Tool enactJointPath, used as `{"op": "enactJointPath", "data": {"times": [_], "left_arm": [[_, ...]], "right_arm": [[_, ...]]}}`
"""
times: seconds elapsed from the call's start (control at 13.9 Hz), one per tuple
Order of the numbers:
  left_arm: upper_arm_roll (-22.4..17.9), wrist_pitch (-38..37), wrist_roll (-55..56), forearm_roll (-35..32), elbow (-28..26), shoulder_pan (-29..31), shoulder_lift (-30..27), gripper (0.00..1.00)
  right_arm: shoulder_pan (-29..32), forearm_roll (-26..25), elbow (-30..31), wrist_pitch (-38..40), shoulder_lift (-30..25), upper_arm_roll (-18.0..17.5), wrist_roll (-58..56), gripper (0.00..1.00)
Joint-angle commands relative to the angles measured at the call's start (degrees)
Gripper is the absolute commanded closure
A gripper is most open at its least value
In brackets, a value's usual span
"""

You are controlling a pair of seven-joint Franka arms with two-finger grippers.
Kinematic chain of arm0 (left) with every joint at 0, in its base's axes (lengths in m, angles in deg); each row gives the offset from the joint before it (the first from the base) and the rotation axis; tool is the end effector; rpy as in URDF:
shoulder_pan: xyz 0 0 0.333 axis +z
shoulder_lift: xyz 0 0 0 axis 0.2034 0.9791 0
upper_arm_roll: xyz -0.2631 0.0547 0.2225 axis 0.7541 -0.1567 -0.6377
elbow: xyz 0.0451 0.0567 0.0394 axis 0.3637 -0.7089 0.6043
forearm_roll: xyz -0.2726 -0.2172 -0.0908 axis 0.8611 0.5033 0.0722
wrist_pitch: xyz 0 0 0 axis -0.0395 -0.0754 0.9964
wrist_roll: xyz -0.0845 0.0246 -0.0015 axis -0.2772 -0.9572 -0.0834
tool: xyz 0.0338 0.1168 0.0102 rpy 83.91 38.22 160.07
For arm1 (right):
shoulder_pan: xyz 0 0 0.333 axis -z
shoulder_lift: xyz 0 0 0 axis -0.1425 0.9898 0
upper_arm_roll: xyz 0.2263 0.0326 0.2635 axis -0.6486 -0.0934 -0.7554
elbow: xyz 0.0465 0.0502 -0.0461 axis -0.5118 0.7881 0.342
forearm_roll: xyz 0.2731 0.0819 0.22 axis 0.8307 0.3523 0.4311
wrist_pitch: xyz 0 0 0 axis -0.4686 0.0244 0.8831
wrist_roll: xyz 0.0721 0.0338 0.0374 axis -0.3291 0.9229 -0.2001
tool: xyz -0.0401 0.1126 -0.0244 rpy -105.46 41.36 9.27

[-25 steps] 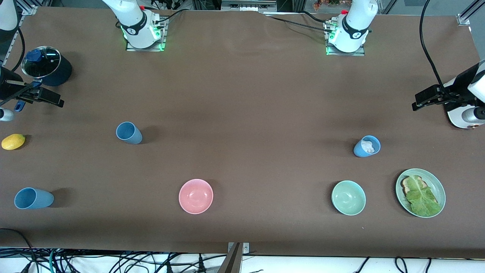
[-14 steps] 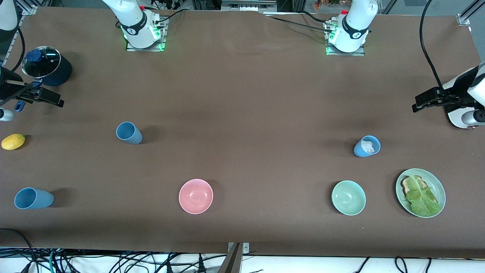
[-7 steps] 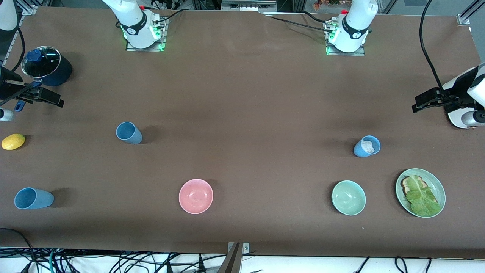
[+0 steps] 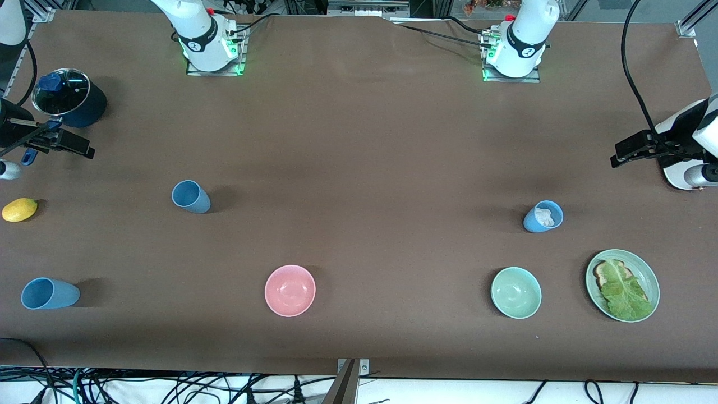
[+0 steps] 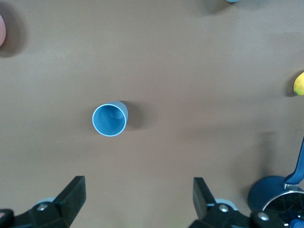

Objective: Stack blue cups with both arms

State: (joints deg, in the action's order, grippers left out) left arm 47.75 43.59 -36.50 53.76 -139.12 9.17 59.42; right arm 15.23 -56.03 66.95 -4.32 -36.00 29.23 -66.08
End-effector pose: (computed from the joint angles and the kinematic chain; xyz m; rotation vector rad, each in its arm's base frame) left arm 0.5686 0.0019 0.6225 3.0873 0.0575 -0.0745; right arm 0.5443 -0.0469 0.5757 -3.1291 0.1857 0.1570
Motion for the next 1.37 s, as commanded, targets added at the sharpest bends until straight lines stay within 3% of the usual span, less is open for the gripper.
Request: {"op": "enactJointPath", "data": {"times": [0.0, 1.3], "left_arm": [[0.1, 0.4, -0.9, -0.7, 0.4, 0.1, -0.1, 0.0], [0.1, 0.4, -1.0, -0.7, 0.1, -0.1, -1.1, 0.0]], "right_arm": [[0.3, 0.9, -0.6, 0.2, 0.2, 0.0, -0.5, 0.0], [0.3, 1.0, -0.6, 0.4, 0.2, 0.2, -0.5, 0.0]]}}
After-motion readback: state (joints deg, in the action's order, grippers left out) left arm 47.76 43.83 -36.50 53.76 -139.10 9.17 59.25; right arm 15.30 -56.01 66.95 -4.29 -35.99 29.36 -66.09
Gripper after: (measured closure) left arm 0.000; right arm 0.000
